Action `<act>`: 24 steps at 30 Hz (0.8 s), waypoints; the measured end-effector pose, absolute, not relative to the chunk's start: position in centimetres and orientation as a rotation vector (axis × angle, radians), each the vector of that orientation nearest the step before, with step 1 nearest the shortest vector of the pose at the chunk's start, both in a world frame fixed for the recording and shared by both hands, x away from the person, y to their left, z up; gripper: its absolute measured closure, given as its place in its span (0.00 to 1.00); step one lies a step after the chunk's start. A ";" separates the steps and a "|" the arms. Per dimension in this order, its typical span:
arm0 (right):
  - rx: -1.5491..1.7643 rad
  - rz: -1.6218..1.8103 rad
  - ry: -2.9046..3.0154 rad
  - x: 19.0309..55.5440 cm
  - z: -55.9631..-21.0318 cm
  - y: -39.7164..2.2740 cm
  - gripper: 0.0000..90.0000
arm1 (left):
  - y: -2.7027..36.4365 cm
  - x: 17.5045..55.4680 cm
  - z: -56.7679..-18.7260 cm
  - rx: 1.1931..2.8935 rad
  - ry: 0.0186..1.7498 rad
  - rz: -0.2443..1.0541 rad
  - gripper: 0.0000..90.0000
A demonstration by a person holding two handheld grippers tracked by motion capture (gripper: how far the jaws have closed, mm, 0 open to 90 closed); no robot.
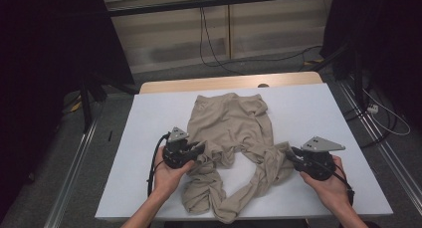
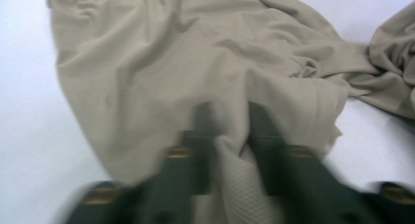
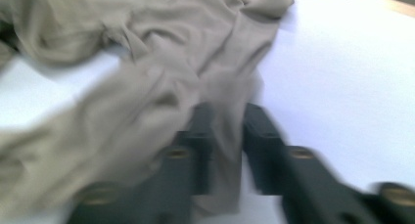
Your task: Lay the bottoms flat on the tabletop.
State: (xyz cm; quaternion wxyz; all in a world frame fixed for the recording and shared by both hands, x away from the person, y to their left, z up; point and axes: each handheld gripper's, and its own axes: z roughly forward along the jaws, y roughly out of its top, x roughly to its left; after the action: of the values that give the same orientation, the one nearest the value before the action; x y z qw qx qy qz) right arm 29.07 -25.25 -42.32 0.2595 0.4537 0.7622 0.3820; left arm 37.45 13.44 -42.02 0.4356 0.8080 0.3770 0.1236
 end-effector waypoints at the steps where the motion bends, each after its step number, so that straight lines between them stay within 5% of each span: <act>1: 1.215 1.052 2.067 28.9 -42.2 -24.9 0.70 | 13.6 37.3 -42.0 2.011 0.937 0.316 0.72; 6: 1.097 1.148 2.152 27.1 -41.7 -21.4 0.60 | 14.5 35.3 -41.7 2.021 0.922 0.341 0.44; 14: 0.896 1.191 2.468 25.4 -43.8 -13.3 0.51 | 14.5 31.2 -42.3 2.126 0.760 0.275 0.56; 17: 0.841 1.158 2.560 25.0 -45.2 -11.7 0.48 | 14.0 31.0 -42.7 2.138 0.741 0.283 0.54; 19: 0.838 1.129 2.573 24.9 -45.9 -11.6 0.56 | 13.7 31.0 -42.9 2.141 0.743 0.288 0.47; 22: 0.829 1.107 2.583 24.8 -45.7 -12.4 0.92 | 13.6 30.9 -43.1 2.140 0.752 0.302 0.44; 24: 0.860 1.103 2.588 24.9 -45.6 -13.4 0.99 | 13.8 30.8 -42.9 2.120 0.757 0.314 0.44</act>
State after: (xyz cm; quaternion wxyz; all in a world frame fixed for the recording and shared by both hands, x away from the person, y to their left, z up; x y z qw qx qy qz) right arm 24.92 -13.40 -45.57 0.0996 0.2907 0.8754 0.3732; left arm 30.84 13.80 -42.85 0.4208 0.8462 0.3020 0.1253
